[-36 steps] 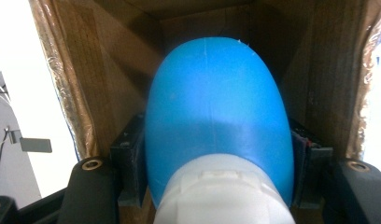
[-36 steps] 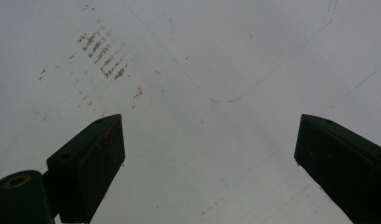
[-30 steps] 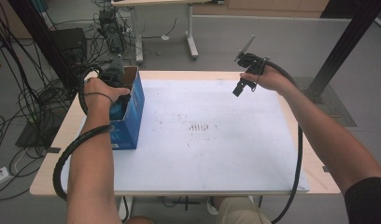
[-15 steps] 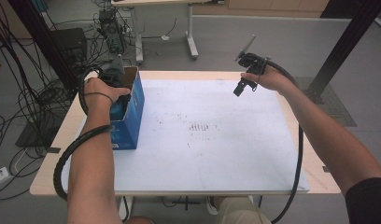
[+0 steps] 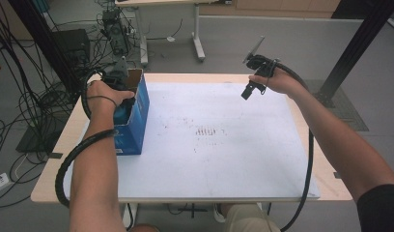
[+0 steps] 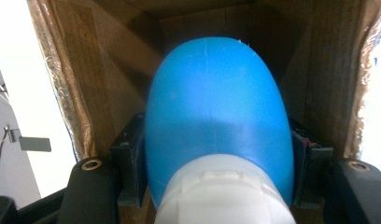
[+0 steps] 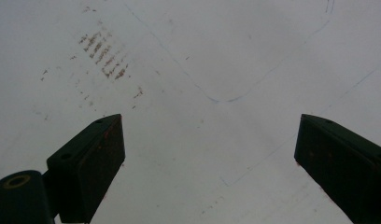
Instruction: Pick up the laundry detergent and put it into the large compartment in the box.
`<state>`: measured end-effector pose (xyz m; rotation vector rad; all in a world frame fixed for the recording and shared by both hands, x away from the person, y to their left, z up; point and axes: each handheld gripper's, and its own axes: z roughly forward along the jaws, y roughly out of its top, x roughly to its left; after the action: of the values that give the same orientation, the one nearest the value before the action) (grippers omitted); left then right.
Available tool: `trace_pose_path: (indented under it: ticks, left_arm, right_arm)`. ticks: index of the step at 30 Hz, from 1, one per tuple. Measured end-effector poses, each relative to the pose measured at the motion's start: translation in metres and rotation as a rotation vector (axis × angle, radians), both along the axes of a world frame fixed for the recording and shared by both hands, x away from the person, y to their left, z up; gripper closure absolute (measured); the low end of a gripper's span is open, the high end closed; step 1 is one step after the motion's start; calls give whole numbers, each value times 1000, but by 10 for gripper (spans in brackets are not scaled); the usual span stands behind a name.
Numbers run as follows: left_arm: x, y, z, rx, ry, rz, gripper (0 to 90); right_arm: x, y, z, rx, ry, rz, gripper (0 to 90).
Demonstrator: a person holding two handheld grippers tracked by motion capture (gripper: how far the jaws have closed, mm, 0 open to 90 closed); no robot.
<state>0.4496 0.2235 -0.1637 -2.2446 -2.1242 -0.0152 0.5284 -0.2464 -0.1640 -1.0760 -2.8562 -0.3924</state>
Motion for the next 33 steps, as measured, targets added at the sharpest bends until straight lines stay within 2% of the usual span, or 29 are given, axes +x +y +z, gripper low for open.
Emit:
trace_pose_path:
  ticks: [7,11,19,26,33]
  left_arm:
    - [0,2,0,-8,-1,2,363]
    - [-2,3,0,-8,-7,5,330]
    - [-6,4,7,-6,-21,1,300]
    - [-11,1,19,2,-34,-3,286]
    - [-19,-3,39,14,-57,-16,282]
  right_arm:
    - [0,0,0,1,-1,0,87]
    - [-1,0,0,1,-3,-1,86]
    - [-2,0,1,7,-5,1,87]
    - [-3,0,2,12,-10,3,86]
    - [-4,2,3,11,-13,6,86]
